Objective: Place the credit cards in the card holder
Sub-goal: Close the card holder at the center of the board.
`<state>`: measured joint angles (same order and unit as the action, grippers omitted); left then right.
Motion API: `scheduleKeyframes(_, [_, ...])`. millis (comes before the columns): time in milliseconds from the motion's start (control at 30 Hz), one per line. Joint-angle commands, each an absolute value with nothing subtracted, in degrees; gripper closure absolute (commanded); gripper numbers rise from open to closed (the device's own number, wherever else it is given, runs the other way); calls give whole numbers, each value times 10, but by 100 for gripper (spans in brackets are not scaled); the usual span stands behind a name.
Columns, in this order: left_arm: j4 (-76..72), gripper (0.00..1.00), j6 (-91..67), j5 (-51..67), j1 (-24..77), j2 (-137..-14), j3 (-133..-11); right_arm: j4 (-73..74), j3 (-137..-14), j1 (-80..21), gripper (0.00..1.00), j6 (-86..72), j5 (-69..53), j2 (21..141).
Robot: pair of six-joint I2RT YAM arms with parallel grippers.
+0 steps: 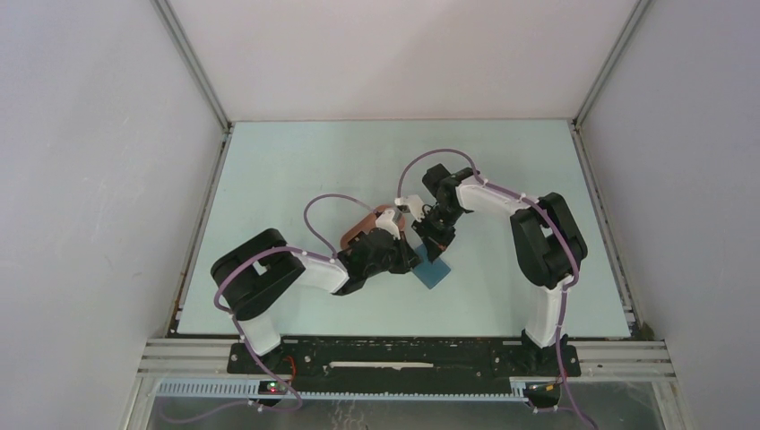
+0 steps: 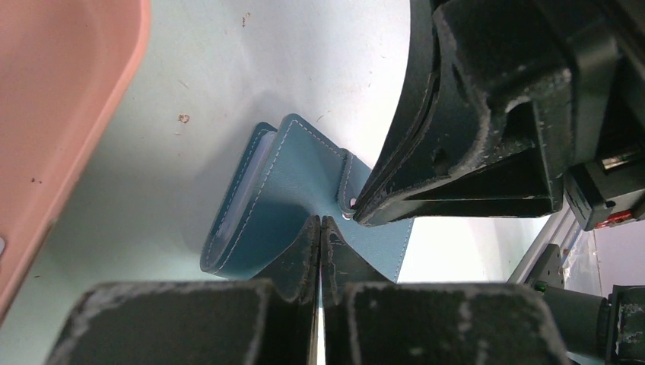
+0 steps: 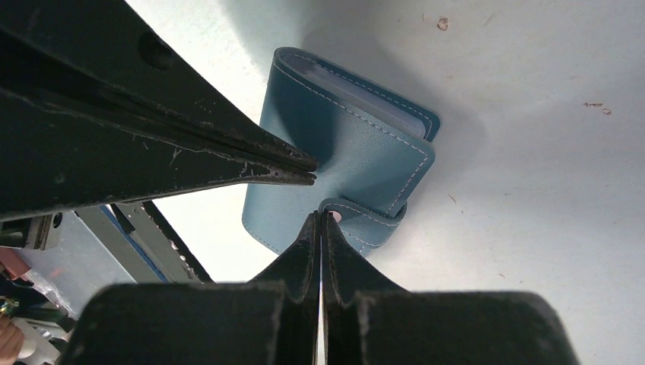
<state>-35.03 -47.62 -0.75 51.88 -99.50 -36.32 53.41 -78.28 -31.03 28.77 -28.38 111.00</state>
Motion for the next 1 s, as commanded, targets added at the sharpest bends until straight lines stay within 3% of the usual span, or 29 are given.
scheduleKeyframes(0, [-344, 98, -477, -4, 516, -989, -343, 507, -768, -327, 100, 277, -241, 1138])
scheduleKeyframes(967, [-361, 98, -481, -4, 516, -983, -333, 528, -791, -341, 100, 260, -217, 1213])
